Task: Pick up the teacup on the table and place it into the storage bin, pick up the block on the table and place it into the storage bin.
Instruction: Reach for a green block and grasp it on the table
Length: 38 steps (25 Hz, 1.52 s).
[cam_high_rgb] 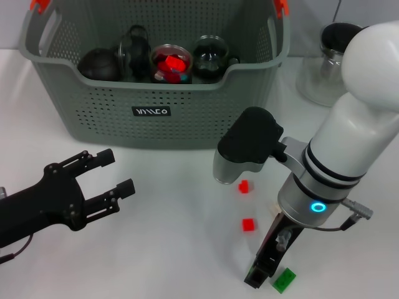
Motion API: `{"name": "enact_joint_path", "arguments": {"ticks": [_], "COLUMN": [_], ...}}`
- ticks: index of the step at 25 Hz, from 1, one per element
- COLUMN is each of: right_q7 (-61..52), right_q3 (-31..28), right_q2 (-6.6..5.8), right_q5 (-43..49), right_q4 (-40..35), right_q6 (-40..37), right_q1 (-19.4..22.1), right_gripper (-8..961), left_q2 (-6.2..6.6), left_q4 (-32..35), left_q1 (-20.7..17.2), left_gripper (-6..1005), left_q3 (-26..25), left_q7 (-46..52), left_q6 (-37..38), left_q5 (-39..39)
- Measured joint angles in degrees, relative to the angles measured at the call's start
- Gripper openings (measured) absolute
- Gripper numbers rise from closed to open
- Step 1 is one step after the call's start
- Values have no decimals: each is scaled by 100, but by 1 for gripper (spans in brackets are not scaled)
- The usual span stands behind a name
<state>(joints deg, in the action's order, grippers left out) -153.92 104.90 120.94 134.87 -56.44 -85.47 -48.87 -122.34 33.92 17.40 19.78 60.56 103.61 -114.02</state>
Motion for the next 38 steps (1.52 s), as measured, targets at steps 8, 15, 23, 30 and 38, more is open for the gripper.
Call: {"name": "enact_joint_path", "arguments": {"ticks": [8, 15, 23, 30, 38], "right_q7": [-6, -49, -64, -77, 165], "right_q3": [80, 93, 91, 48, -363], "right_q2": [0, 0, -26, -36, -52], "right_q5": [-5, -6, 1, 19, -32], "right_q4": [68, -61, -125, -123, -781], "right_q6": [25, 9, -27, 0, -242], "right_q1": [-26, -16, 11, 15, 318], "right_gripper": [589, 438, 246, 123, 29], "left_q2": [0, 0, 0, 0, 0], "left_q4": [0, 0, 0, 0, 0], "left_q1": [-6, -9, -9, -10, -16], "left_gripper": [752, 752, 753, 753, 752], "left_q3": [0, 0, 0, 0, 0], "left_q7": [0, 0, 0, 0, 0], "left_q6": [-16, -26, -26, -33, -35], "left_q5": [-7, -7, 1, 1, -3]}}
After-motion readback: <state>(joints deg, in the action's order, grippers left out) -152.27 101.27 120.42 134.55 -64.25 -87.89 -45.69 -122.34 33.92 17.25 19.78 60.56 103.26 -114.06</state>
